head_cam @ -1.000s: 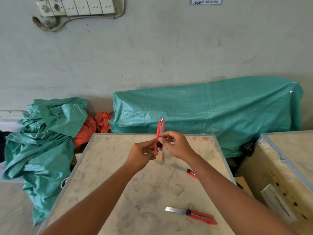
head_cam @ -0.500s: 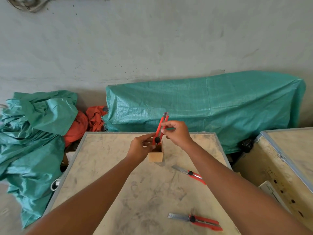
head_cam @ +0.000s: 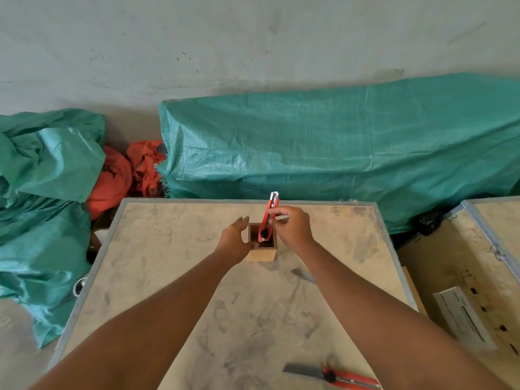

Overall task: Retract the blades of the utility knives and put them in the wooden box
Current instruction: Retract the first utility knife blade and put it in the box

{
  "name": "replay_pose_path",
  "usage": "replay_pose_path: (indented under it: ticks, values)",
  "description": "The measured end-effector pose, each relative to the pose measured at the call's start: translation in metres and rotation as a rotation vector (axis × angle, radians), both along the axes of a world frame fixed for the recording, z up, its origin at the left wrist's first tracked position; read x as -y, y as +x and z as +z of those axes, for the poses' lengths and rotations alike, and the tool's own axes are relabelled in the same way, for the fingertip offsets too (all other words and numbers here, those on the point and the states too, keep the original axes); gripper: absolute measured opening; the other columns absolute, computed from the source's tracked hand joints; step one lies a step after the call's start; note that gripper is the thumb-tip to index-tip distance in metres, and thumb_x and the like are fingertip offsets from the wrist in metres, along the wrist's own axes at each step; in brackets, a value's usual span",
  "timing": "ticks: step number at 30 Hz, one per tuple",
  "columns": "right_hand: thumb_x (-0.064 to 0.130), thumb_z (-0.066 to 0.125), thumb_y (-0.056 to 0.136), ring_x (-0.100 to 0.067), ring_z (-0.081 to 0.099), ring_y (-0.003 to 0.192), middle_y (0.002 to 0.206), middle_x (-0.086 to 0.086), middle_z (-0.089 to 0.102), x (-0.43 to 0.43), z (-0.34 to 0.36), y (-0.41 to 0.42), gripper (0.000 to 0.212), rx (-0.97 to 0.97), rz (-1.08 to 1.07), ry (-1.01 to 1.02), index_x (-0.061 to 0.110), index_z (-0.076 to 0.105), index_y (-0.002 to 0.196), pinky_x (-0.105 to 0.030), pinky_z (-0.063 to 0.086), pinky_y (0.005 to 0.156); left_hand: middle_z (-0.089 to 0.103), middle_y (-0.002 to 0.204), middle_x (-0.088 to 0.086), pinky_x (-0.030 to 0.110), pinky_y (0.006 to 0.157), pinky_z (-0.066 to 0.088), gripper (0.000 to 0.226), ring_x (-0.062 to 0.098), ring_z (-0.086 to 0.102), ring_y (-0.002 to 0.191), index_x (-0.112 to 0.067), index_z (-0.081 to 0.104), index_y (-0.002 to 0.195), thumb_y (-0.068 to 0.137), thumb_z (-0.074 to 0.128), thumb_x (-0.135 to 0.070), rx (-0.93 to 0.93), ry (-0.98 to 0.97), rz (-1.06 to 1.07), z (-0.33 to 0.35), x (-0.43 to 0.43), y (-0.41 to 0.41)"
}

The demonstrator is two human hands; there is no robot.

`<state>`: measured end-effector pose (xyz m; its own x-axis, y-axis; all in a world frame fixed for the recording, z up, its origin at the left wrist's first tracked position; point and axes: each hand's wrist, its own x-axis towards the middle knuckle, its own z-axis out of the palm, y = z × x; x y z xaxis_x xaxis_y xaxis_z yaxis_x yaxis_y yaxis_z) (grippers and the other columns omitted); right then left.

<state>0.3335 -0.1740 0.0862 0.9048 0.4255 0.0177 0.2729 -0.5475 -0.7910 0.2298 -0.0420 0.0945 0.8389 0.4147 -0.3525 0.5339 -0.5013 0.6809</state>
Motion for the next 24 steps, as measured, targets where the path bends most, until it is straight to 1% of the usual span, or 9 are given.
replay_pose_path:
  ticks: [2, 4, 5, 7, 9, 14, 17, 20, 24]
  values:
    - [0.004, 0.078, 0.084, -0.017, 0.073, 0.081, 0.107, -0.003, 0.078, -0.002, -0.016, 0.004, 0.027, 0.007, 0.010, -0.032, 0.018, 0.079, 0.107, -0.014, 0.055, 0.075, 0.040, 0.153, 0.007, 0.035, 0.109, 0.036, 0.078, 0.028, 0.039, 0.139, -0.014, 0.034, 0.148, 0.083, 0.076, -0.019, -0.067, 0.004, -0.010, -0.008, -0.001, 0.005]
    - [0.003, 0.076, 0.086, -0.018, 0.073, 0.089, 0.109, -0.005, 0.078, -0.004, -0.027, 0.007, 0.025, 0.003, 0.023, -0.056, 0.017, 0.079, 0.107, -0.009, 0.050, 0.075, 0.053, 0.142, 0.009, 0.032, 0.099, 0.042, 0.068, 0.029, 0.049, 0.131, -0.013, 0.042, 0.144, 0.084, 0.074, -0.016, -0.084, -0.012, -0.020, -0.014, -0.001, 0.007]
    - [0.002, 0.074, 0.086, -0.019, 0.072, 0.093, 0.109, -0.006, 0.078, -0.004, -0.030, 0.008, 0.025, 0.002, 0.030, -0.065, 0.016, 0.079, 0.107, -0.008, 0.049, 0.078, 0.058, 0.137, 0.008, 0.029, 0.094, 0.041, 0.063, 0.028, 0.053, 0.128, -0.014, 0.046, 0.141, 0.084, 0.074, -0.014, -0.080, -0.019, -0.023, -0.017, 0.000, 0.008]
    - [0.000, 0.072, 0.088, -0.021, 0.071, 0.099, 0.111, -0.008, 0.077, -0.006, -0.034, 0.010, 0.024, 0.003, 0.050, -0.078, 0.014, 0.079, 0.107, -0.019, 0.054, 0.088, 0.062, 0.132, 0.007, 0.025, 0.090, 0.038, 0.058, 0.026, 0.055, 0.124, -0.017, 0.051, 0.138, 0.085, 0.072, -0.011, -0.076, -0.033, -0.024, -0.021, 0.001, 0.009]
    - [0.001, 0.070, 0.089, -0.023, 0.070, 0.101, 0.112, -0.009, 0.076, -0.006, -0.036, 0.010, 0.024, -0.001, 0.057, -0.090, 0.013, 0.079, 0.108, -0.028, 0.054, 0.095, 0.062, 0.133, 0.007, 0.027, 0.094, 0.040, 0.057, 0.026, 0.055, 0.123, -0.018, 0.051, 0.138, 0.085, 0.072, -0.010, -0.089, -0.054, -0.002, -0.023, 0.002, 0.010]
    - [0.003, 0.071, 0.090, -0.023, 0.070, 0.103, 0.113, -0.008, 0.076, -0.005, -0.042, 0.011, 0.022, 0.005, 0.069, -0.101, 0.012, 0.079, 0.108, -0.025, 0.050, 0.095, 0.061, 0.135, 0.006, 0.033, 0.098, 0.045, 0.060, 0.026, 0.056, 0.124, -0.017, 0.049, 0.140, 0.085, 0.072, -0.010, -0.118, -0.094, 0.061, -0.028, 0.003, 0.012]
    - [0.001, 0.072, 0.088, -0.023, 0.070, 0.103, 0.110, -0.008, 0.077, -0.002, -0.043, 0.012, 0.022, 0.016, 0.071, -0.074, 0.012, 0.079, 0.105, -0.033, 0.054, 0.099, 0.060, 0.136, 0.006, 0.034, 0.099, 0.046, 0.064, 0.026, 0.055, 0.125, -0.016, 0.045, 0.142, 0.085, 0.073, -0.010, -0.107, -0.099, 0.086, -0.029, 0.004, 0.011]
    - [0.000, 0.072, 0.087, -0.023, 0.071, 0.102, 0.109, -0.008, 0.077, 0.002, -0.040, 0.011, 0.023, 0.016, 0.076, -0.057, 0.013, 0.079, 0.104, -0.035, 0.055, 0.099, 0.059, 0.137, 0.006, 0.035, 0.097, 0.049, 0.070, 0.026, 0.055, 0.125, -0.018, 0.040, 0.145, 0.085, 0.073, -0.010, -0.084, -0.105, 0.112, -0.026, 0.009, 0.008]
    - [-0.002, 0.074, 0.085, -0.023, 0.070, 0.100, 0.109, -0.009, 0.077, 0.014, -0.033, 0.007, 0.024, 0.035, 0.064, -0.039, 0.013, 0.080, 0.103, -0.026, 0.051, 0.093, 0.059, 0.137, 0.006, 0.038, 0.094, 0.052, 0.072, 0.027, 0.055, 0.126, -0.025, 0.041, 0.145, 0.083, 0.075, -0.012, -0.038, -0.095, 0.128, -0.020, 0.015, 0.000]
